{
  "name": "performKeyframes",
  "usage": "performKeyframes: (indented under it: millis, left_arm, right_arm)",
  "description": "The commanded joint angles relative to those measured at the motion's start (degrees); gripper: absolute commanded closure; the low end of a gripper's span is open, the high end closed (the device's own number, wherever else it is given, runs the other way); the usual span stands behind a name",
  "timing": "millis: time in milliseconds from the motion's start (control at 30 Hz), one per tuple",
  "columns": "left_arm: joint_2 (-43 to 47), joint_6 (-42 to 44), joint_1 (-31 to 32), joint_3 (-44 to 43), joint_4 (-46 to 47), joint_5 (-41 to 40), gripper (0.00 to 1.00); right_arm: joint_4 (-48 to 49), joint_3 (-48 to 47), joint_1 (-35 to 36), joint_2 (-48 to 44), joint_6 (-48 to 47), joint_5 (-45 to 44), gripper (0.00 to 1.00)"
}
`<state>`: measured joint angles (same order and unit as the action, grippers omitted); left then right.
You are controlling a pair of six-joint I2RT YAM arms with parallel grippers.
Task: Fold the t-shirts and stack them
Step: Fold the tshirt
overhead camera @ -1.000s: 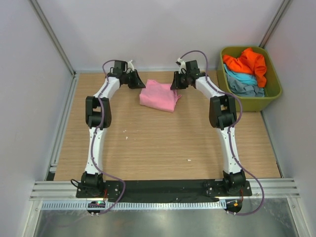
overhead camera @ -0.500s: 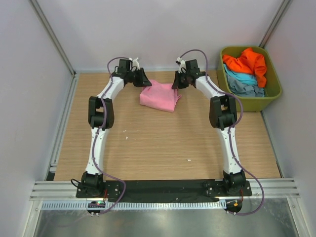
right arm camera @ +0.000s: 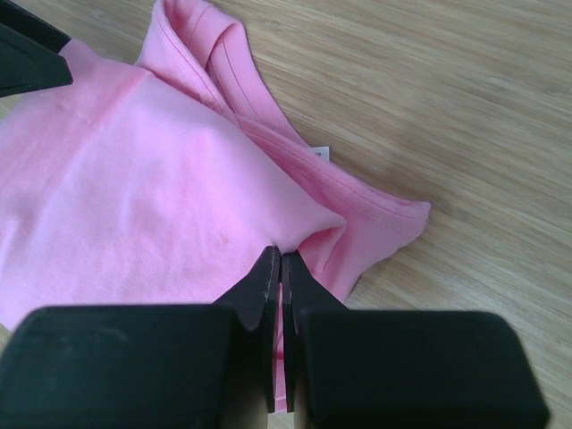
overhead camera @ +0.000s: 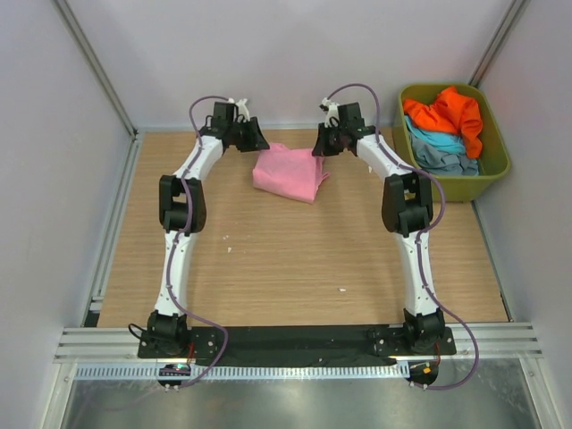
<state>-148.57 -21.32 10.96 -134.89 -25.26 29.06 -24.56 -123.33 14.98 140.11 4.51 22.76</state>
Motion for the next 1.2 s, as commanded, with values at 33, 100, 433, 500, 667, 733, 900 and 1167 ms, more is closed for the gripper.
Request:
performKeyframes:
  millis: [33, 100, 433, 500, 667, 733, 900, 1167]
  left_arm:
    - [-1.54, 2.86, 0.11, -3.19, 0.73, -0.32, 0.79]
    - [-2.25, 2.87, 0.29, -3.27, 1.26, 0.29, 0.93]
    - [-2.34, 1.99, 1.26, -3.63, 2.49, 3.1, 1.0]
    - [-1.55, 1.9, 1.34, -3.63, 2.67, 3.46, 1.0]
    - [0.47, 1.55, 1.26, -3.89, 3.81, 4.86, 1.0]
    - [1.44, 1.2, 1.26, -4.15, 3.81, 5.22, 1.0]
    - [3.81, -1.0, 1.43, -4.5, 6.09, 6.71, 1.0]
    - [4.17, -2.5, 2.48, -7.05, 10.4, 7.94, 1.0]
  right_arm:
    - [1.09, 0.37, -0.3, -3.36, -1.0, -0.7, 0.99]
    - [1.09, 0.72, -0.22, -3.71, -0.91, -0.7, 0.99]
    - [1.0, 2.65, -0.22, -5.64, -1.79, -1.41, 0.98]
    - [1.0, 2.83, -0.3, -5.9, -1.88, -1.67, 0.98]
    - [0.91, 3.36, -0.22, -7.83, -1.88, -2.72, 0.99]
    - [0.91, 4.23, -0.22, -8.89, -1.88, -3.25, 0.98]
    - [0.65, 6.52, -0.22, -13.19, -1.97, -3.25, 0.98]
    - [0.91, 12.14, -0.3, -18.99, -1.96, -3.95, 0.99]
